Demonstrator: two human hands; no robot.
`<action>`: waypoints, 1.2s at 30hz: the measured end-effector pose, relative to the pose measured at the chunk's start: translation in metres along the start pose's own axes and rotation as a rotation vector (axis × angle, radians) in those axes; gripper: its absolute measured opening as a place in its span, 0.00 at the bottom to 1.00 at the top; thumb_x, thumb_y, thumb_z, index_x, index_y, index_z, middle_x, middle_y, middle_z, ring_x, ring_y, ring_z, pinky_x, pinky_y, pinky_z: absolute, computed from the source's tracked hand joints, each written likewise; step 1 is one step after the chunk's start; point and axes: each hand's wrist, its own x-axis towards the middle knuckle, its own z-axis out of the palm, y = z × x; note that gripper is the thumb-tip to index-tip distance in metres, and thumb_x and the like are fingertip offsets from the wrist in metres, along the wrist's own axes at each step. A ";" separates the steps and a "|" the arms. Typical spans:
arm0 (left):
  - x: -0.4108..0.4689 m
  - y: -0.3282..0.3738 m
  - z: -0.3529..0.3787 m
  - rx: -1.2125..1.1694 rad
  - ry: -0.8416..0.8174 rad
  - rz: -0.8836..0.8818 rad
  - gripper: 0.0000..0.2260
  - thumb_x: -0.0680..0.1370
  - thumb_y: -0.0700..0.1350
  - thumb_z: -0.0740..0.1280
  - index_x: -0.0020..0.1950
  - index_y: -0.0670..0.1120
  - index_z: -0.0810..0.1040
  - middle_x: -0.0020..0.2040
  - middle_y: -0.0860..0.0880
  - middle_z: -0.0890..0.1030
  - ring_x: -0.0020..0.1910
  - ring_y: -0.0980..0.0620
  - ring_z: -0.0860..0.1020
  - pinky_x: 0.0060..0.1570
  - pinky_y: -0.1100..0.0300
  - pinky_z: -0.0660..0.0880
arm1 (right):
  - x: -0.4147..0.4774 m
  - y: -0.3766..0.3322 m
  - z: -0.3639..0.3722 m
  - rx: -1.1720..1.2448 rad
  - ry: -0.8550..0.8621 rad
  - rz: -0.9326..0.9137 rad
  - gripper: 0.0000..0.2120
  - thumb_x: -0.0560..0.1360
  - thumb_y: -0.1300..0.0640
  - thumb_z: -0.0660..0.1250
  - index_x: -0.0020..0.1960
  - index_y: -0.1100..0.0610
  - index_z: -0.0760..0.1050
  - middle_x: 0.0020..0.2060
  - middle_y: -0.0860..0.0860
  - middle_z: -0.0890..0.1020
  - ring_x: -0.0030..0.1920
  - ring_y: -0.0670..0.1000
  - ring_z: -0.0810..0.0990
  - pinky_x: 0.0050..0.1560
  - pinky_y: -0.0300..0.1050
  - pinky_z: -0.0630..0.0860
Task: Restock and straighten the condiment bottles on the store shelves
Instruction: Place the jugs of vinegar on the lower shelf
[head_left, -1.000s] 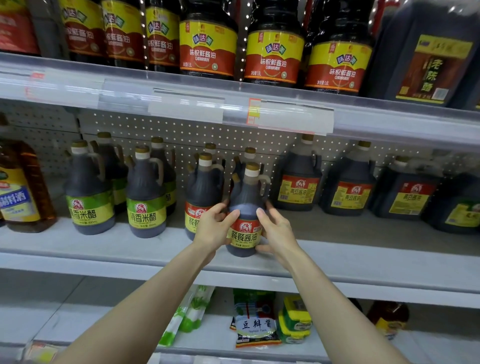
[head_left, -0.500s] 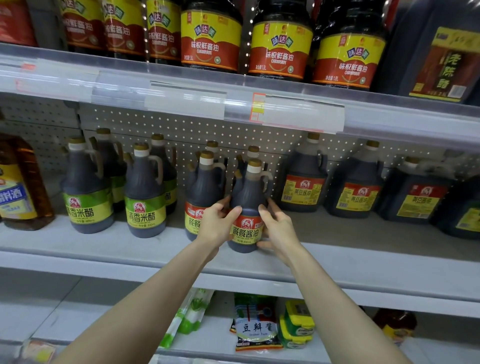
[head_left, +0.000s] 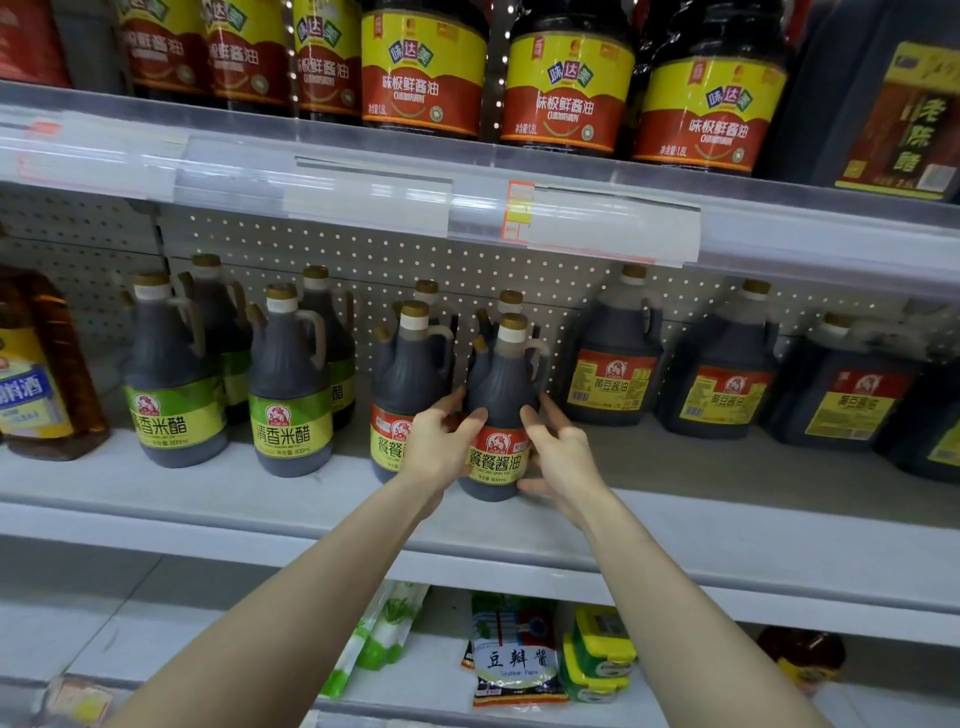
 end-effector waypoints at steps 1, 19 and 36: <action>0.000 0.000 0.000 0.004 0.002 -0.001 0.22 0.80 0.44 0.64 0.74 0.45 0.66 0.66 0.45 0.76 0.64 0.44 0.75 0.63 0.41 0.73 | 0.000 0.000 0.000 -0.001 -0.001 -0.002 0.24 0.81 0.51 0.61 0.75 0.47 0.61 0.68 0.54 0.73 0.65 0.60 0.74 0.54 0.58 0.76; 0.002 0.002 0.001 0.009 -0.015 -0.005 0.23 0.81 0.45 0.64 0.75 0.46 0.65 0.66 0.45 0.76 0.64 0.44 0.75 0.62 0.42 0.74 | 0.003 0.000 0.000 -0.004 0.009 -0.020 0.24 0.80 0.50 0.61 0.75 0.46 0.61 0.68 0.54 0.73 0.65 0.60 0.74 0.54 0.56 0.76; 0.000 -0.001 0.005 -0.010 0.060 0.017 0.22 0.80 0.44 0.65 0.73 0.45 0.68 0.65 0.44 0.77 0.62 0.45 0.76 0.61 0.43 0.75 | 0.004 -0.004 -0.001 0.071 -0.013 0.018 0.25 0.80 0.52 0.63 0.75 0.45 0.62 0.68 0.52 0.73 0.64 0.59 0.75 0.58 0.61 0.76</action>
